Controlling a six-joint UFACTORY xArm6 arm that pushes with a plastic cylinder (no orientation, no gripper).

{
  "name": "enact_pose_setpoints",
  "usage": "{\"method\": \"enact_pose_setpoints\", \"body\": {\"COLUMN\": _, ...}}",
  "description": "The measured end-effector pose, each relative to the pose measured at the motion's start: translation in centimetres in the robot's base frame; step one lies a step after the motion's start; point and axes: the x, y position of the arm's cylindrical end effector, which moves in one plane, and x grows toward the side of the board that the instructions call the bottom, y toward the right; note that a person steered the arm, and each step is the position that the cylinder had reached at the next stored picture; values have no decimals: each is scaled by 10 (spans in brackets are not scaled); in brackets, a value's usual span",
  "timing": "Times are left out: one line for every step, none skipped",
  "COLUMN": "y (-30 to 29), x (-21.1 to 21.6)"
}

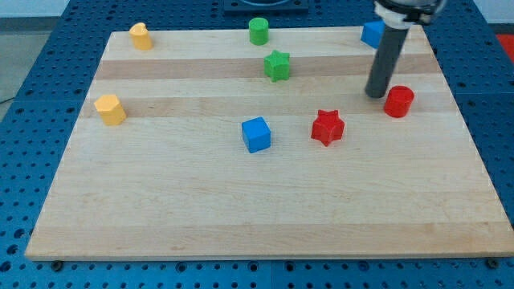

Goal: Move the blue cube towards the bottom right

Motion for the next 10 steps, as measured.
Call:
{"method": "enact_pose_setpoints", "body": {"y": -66, "x": 14}}
{"method": "enact_pose_setpoints", "body": {"y": -109, "x": 32}}
{"method": "enact_pose_setpoints", "body": {"y": -148, "x": 58}}
{"method": "enact_pose_setpoints", "body": {"y": -172, "x": 85}}
{"method": "enact_pose_setpoints", "body": {"y": -173, "x": 100}}
{"method": "enact_pose_setpoints", "body": {"y": -194, "x": 73}}
{"method": "enact_pose_setpoints", "body": {"y": -239, "x": 87}}
{"method": "enact_pose_setpoints", "body": {"y": -232, "x": 136}}
{"method": "enact_pose_setpoints", "body": {"y": -150, "x": 144}}
{"method": "enact_pose_setpoints", "body": {"y": -125, "x": 148}}
